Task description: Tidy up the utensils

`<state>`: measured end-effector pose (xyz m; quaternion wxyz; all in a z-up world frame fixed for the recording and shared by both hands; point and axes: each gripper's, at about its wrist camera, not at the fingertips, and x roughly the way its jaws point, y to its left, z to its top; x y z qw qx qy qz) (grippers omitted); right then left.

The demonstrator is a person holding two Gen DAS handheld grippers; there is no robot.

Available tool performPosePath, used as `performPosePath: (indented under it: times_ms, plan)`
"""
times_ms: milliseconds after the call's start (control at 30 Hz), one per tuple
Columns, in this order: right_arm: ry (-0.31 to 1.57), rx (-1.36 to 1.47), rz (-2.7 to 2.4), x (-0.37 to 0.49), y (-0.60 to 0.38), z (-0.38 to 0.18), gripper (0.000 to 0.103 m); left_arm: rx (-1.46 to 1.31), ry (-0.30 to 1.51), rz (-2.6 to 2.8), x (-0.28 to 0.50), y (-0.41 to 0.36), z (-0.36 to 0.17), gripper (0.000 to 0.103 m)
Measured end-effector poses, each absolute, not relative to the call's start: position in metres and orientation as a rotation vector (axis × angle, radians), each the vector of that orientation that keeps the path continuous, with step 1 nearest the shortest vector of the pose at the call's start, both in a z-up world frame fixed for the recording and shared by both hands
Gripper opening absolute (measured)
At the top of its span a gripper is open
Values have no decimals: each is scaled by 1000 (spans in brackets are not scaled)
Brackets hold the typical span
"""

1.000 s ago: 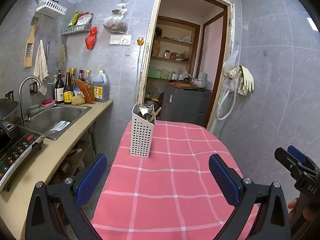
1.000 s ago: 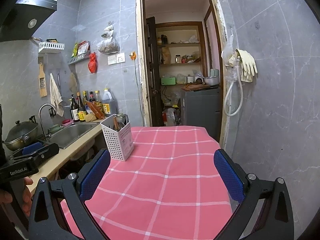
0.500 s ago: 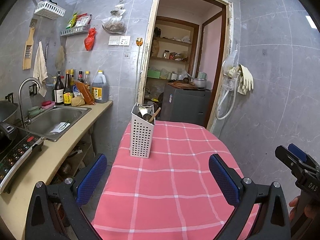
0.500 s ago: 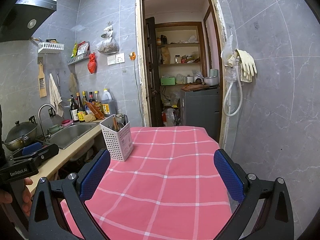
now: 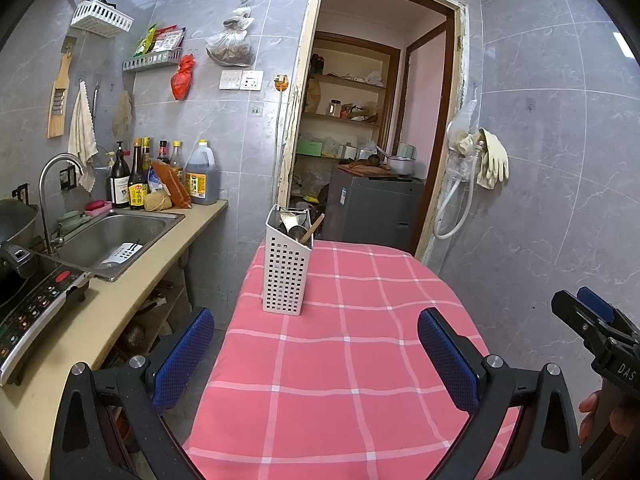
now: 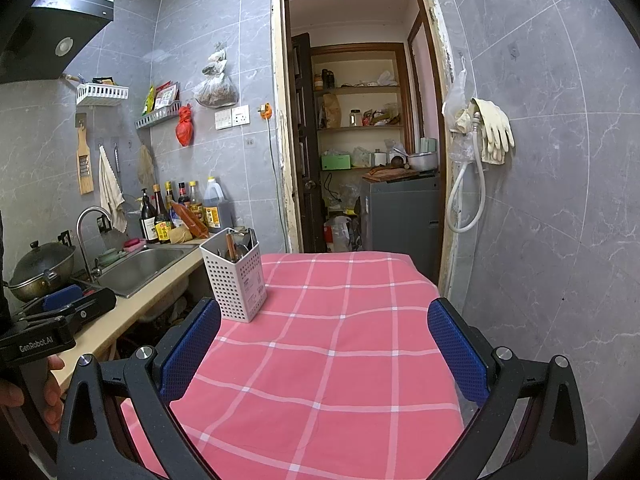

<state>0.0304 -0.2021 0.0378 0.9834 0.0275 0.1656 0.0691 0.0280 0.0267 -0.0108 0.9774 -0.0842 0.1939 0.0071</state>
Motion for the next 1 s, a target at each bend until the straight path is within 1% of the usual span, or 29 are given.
performPosePath:
  times_ms: [1000]
  plan:
    - [334,56,138,30,-203,38,102,-166,395,22,27,35,-13,102]
